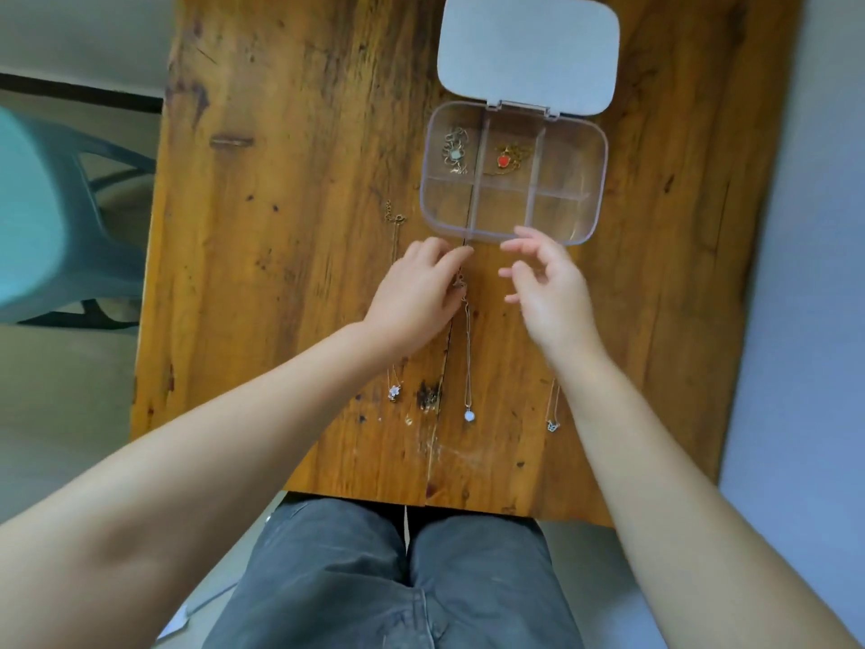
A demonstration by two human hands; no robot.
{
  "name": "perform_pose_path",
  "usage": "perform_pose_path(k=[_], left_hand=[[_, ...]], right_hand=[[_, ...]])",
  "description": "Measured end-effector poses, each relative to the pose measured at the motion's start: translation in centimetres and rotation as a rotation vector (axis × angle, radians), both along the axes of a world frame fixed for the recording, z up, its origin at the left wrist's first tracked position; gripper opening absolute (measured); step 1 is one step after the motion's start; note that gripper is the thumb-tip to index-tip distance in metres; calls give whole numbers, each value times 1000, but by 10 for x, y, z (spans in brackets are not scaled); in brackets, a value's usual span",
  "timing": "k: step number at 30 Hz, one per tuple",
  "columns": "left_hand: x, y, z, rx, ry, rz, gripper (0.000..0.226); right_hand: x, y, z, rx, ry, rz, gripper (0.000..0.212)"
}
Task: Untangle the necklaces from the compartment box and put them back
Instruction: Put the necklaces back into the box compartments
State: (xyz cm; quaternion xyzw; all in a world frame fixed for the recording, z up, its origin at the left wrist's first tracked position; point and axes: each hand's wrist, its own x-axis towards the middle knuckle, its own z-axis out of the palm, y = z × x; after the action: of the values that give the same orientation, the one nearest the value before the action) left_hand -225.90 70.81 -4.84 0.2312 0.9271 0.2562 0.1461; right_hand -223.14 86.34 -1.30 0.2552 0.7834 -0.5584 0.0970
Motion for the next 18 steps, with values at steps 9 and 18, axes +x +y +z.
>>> perform_pose_path(k=[9,18], left_hand=[[-12,-4,-7,-62,28,-180,14],[-22,-11,49,742,-429,441,12]], right_hand=[[36,-26,-17,220,3,-31,25],[46,-29,-5,-46,-107,192,12]])
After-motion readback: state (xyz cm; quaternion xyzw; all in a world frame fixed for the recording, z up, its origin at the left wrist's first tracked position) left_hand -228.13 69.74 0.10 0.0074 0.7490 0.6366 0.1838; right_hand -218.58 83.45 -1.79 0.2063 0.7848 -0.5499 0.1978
